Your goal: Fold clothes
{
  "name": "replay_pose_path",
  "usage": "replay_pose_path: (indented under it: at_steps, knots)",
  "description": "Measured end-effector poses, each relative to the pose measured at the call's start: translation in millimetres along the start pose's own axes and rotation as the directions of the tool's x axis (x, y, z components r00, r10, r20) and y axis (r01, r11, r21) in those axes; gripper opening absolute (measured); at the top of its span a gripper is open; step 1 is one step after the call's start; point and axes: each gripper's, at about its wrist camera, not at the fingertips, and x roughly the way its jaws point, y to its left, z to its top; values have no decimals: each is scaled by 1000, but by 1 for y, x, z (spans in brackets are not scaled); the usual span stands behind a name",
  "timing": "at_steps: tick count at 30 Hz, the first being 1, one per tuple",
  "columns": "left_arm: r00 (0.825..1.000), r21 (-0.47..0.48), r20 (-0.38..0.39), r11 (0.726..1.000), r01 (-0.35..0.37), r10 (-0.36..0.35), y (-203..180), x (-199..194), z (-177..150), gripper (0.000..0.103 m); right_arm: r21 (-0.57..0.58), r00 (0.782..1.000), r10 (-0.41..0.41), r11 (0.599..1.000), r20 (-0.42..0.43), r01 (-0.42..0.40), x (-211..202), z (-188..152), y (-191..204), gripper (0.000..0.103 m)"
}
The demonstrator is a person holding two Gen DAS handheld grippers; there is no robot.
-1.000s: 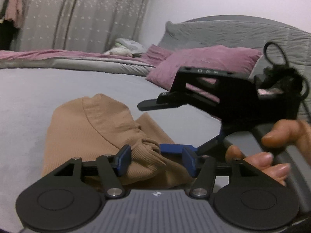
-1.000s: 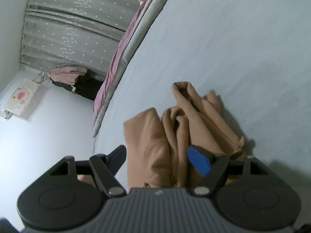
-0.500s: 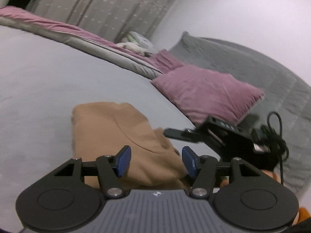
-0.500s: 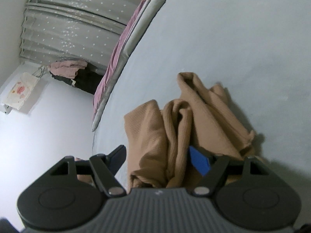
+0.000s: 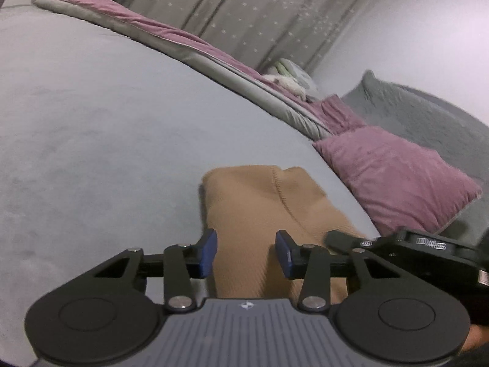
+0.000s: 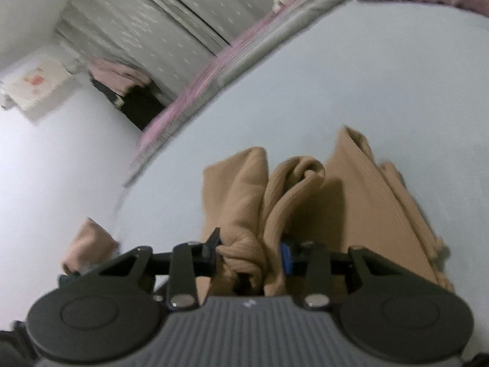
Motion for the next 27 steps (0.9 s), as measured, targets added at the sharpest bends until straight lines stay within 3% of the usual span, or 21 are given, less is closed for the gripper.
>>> replay_pose_path:
  at_steps: [8,14,19,24,27]
  knots:
    - [998,-12,45,999,51,-50,-7,4,-3,36,25,996,62,998,68,-63,-29,15,-13,32]
    - [995,85,39,993,84,-88,-32,14,-8,35,99,995,70,992,77,-77,-45,25,-44,31]
    - [995,167,18,981,96,-101,-48,20,-17,35,137,999,28,990,43,-34,-48,27,-72,32]
    - [998,245,2,968,59,-62,-56,26,-27,35,105,999,-48,993,-17,50,-44,22,-83,42]
    - [999,269,7,962,47,-51,-60,28,-28,35,46,997,-75,996,8,75,-53,22,-76,53]
